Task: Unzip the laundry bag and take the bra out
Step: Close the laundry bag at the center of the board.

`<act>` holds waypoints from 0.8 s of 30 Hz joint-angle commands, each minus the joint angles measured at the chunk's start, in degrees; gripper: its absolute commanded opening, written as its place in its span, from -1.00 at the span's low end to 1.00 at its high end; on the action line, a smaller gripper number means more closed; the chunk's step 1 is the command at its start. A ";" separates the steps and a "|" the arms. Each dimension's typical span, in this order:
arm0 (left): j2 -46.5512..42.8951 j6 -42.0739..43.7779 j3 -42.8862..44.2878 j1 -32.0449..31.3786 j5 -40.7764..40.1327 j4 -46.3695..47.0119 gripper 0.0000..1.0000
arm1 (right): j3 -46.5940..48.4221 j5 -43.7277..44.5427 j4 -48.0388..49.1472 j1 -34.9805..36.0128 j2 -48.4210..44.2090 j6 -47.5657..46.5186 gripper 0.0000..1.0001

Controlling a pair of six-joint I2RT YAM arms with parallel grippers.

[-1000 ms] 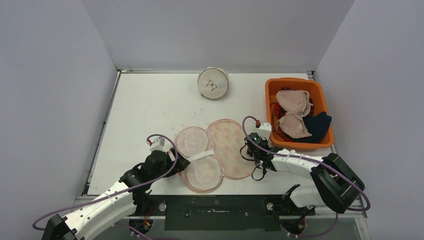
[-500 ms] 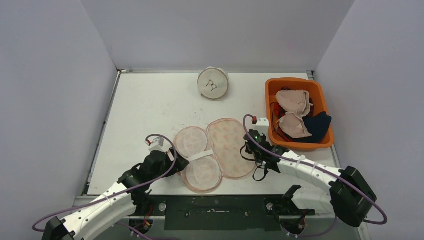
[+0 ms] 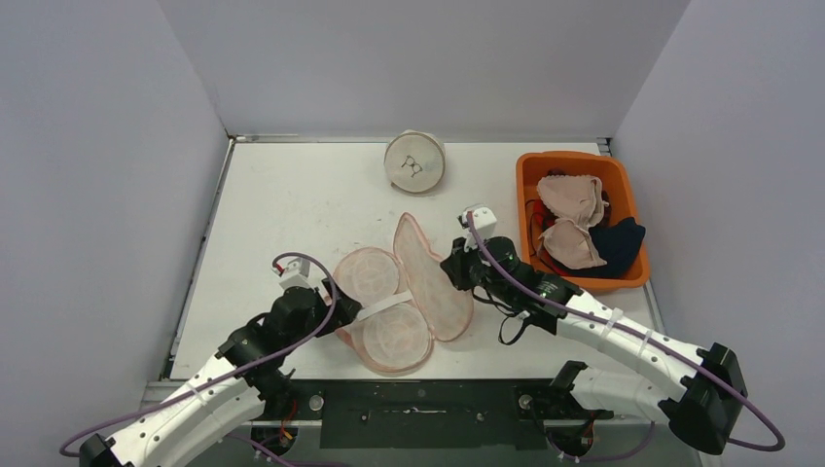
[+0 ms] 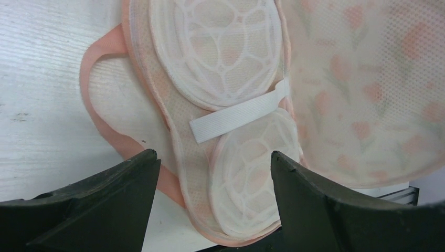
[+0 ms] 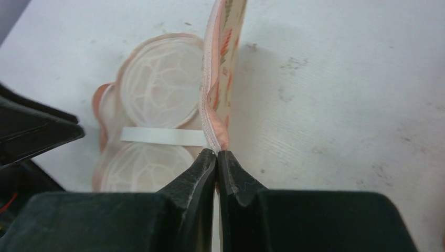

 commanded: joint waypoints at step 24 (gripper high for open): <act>-9.50 -5.86 6.47 0.32 -13.14 -11.09 0.51 | 4.83 -10.54 29.17 17.71 22.73 17.87 -0.89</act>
